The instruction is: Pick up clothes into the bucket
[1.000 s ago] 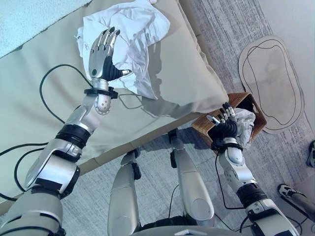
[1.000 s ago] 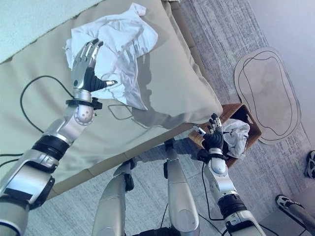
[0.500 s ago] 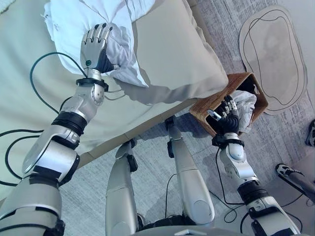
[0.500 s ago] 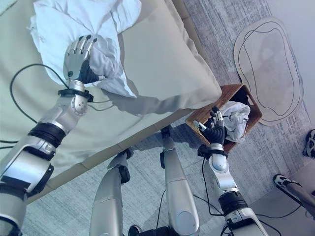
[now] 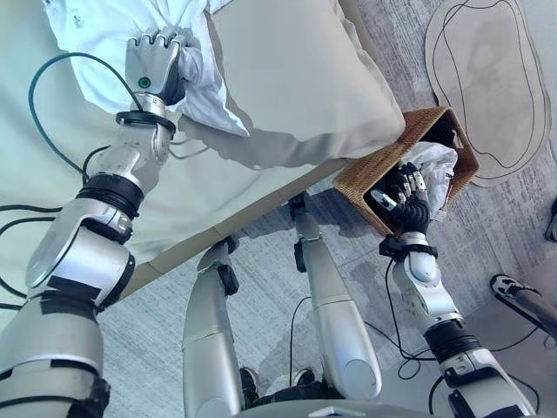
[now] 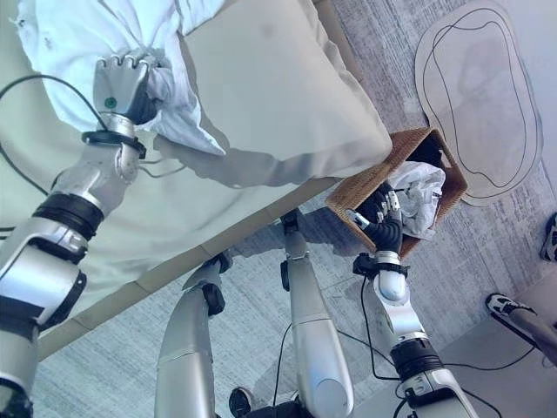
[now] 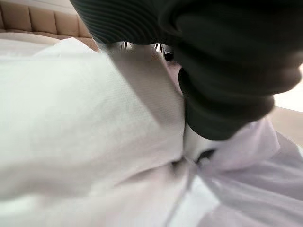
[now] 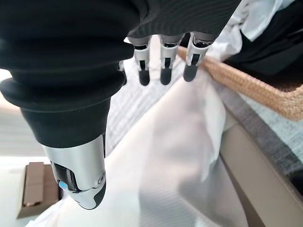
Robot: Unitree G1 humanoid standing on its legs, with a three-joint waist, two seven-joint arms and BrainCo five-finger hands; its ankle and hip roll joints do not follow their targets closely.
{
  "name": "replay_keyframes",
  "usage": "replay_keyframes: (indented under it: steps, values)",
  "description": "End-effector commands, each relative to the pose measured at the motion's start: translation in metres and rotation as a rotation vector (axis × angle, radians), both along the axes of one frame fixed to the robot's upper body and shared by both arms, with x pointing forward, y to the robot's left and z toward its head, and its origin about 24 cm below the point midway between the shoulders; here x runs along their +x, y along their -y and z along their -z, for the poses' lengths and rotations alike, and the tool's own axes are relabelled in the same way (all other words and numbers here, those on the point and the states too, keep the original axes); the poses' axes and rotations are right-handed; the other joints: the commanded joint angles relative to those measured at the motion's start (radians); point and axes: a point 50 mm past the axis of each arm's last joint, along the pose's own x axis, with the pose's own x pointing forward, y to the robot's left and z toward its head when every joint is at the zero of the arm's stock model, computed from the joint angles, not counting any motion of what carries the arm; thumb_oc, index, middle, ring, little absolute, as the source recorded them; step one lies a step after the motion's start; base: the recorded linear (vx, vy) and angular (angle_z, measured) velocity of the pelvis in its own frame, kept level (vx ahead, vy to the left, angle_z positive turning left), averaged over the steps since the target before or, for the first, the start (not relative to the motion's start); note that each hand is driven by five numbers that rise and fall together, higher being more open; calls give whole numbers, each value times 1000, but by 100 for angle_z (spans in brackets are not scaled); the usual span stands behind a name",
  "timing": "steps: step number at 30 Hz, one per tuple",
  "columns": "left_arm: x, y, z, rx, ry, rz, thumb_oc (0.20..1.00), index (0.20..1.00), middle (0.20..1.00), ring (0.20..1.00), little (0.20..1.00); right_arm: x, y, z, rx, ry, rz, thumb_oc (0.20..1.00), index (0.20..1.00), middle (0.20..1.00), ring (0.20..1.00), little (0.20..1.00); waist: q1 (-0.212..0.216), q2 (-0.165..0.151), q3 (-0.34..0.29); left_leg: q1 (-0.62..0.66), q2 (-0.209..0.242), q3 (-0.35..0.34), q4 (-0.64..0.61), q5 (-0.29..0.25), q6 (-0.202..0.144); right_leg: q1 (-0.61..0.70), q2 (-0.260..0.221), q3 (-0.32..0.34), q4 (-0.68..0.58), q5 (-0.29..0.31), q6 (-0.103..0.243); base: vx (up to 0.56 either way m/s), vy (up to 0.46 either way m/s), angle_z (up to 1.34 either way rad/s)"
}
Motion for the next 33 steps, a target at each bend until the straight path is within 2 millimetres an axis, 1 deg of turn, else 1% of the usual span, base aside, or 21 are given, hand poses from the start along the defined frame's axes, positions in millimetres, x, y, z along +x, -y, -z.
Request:
replay_keyframes:
  steps: [1,4,9,11,12,15,16,17,18,20,21,22,23,24,25,27,28,29,30,32,33]
  values:
    - [-3,-19,22,-19,-79,-51,200,200,200,200,200,-8,18,-11,-44,70,33,1000,1000,1000,1000,1000,-18,12,-26,-24,-9,-51,37,-19,24,58,-80,-56,-57,30,74,0,0,0]
    - [-3,-17,28,-31,-99,-41,200,200,200,200,200,-6,18,-12,-50,67,35,1000,1000,1000,1000,1000,-14,16,-33,9,-15,-56,23,-15,21,91,-83,-63,-60,25,74,6,-2,1]
    - [-6,-10,50,-94,-153,21,200,200,200,200,200,-3,18,-12,-70,50,44,1000,1000,1000,1000,1000,4,22,-52,101,-23,-66,-7,-15,20,182,-89,-77,-62,13,71,25,-2,4]
    - [-8,-6,52,-104,-153,49,200,200,200,200,200,-3,19,-13,-80,50,49,1000,1000,1000,1000,1000,9,23,-53,127,-25,-69,-16,-15,20,209,-92,-81,-67,11,71,39,-16,7]
    - [-13,3,58,-146,-158,131,200,200,200,200,200,0,21,-17,-125,54,59,1000,1000,1000,1000,1000,26,24,-66,179,-29,-74,-37,-15,16,267,-99,-91,-87,10,72,65,-23,6]
    - [-25,15,66,-215,-168,249,200,200,200,200,200,3,23,-28,-190,77,73,1000,1000,1000,1000,1000,52,29,-80,258,-34,-85,-70,-13,13,357,-107,-109,-121,9,73,71,-30,6]
    - [-25,14,67,-217,-169,248,200,200,200,200,200,3,23,-28,-191,77,72,1000,1000,1000,1000,1000,49,29,-77,264,-34,-86,-73,-13,13,364,-108,-110,-124,10,73,75,-27,12]
    - [-35,23,70,-293,-170,340,200,200,200,200,200,6,25,-35,-218,91,84,1000,1000,1000,1000,1000,67,32,-92,312,-41,-92,-101,-4,13,414,-115,-121,-148,15,73,82,-21,16]
    - [-38,26,73,-341,-175,377,200,200,200,200,200,8,24,-39,-229,101,84,1000,1000,1000,1000,1000,77,35,-100,335,-41,-95,-107,-10,12,441,-113,-125,-152,8,73,108,-33,20]
    - [-48,36,82,-507,-200,498,200,200,200,200,200,13,24,-42,-264,99,88,1000,1000,1000,1000,1000,92,36,-113,387,-46,-102,-138,1,13,497,-118,-137,-175,12,71,77,-39,13]
    - [-55,41,81,-567,-196,560,200,200,200,200,200,14,24,-45,-279,104,87,1000,1000,1000,1000,1000,102,38,-117,406,-43,-108,-142,-5,12,520,-116,-143,-178,4,70,63,-40,16]
    - [-62,43,85,-606,-214,605,200,200,200,200,200,15,23,-46,-305,103,78,1000,1000,1000,1000,1000,108,38,-123,427,-46,-113,-156,3,13,544,-119,-151,-189,6,68,85,-33,13]
    - [-67,48,87,-653,-220,653,200,200,200,200,200,15,22,-46,-341,97,72,1000,1000,1000,1000,1000,118,41,-131,450,-44,-119,-162,-4,13,569,-118,-156,-191,-2,67,49,-21,17]
    - [-67,48,87,-654,-220,652,200,200,200,200,200,15,22,-46,-342,97,72,1000,1000,1000,1000,1000,116,39,-131,450,-46,-119,-166,4,13,569,-120,-156,-194,3,67,84,-37,20]
    - [-74,56,93,-711,-253,718,200,200,200,200,200,17,19,-45,-413,82,50,1000,1000,1000,1000,1000,128,39,-144,486,-41,-128,-178,-1,13,610,-118,-166,-201,-7,65,52,-41,28]
    - [-79,61,90,-722,-255,762,200,200,200,200,200,18,18,-43,-447,69,39,1000,1000,1000,1000,1000,132,38,-154,503,-44,-134,-195,9,14,627,-119,-175,-212,-2,65,62,-37,28]
    - [-86,66,87,-719,-263,821,200,200,200,200,200,18,13,-45,-511,78,-6,1000,1000,1000,1000,1000,143,39,-175,538,-42,-142,-228,17,12,659,-114,-187,-229,-2,65,46,-19,22]
    - [-86,66,88,-720,-264,821,200,200,200,200,200,18,12,-44,-511,77,-7,1000,1000,1000,1000,1000,142,39,-174,543,-42,-143,-233,19,12,663,-114,-189,-231,-2,65,91,-24,20]
    - [-91,71,85,-731,-277,877,200,200,200,200,200,18,4,-43,-551,73,-83,1000,1000,1000,1000,1000,150,41,-201,576,-39,-151,-270,33,8,690,-108,-201,-249,-2,67,67,-16,12]
    - [-93,73,83,-730,-284,901,200,200,200,200,200,18,0,-42,-570,73,-121,1000,1000,1000,1000,1000,152,41,-211,597,-37,-155,-294,43,4,708,-104,-211,-262,-1,67,63,-19,16]
    - [-98,79,76,-706,-294,960,200,200,200,200,200,17,-14,-46,-610,99,-235,1000,1000,1000,1000,1000,159,41,-235,625,-35,-158,-319,54,-1,734,-97,-222,-279,-2,66,66,-23,17]
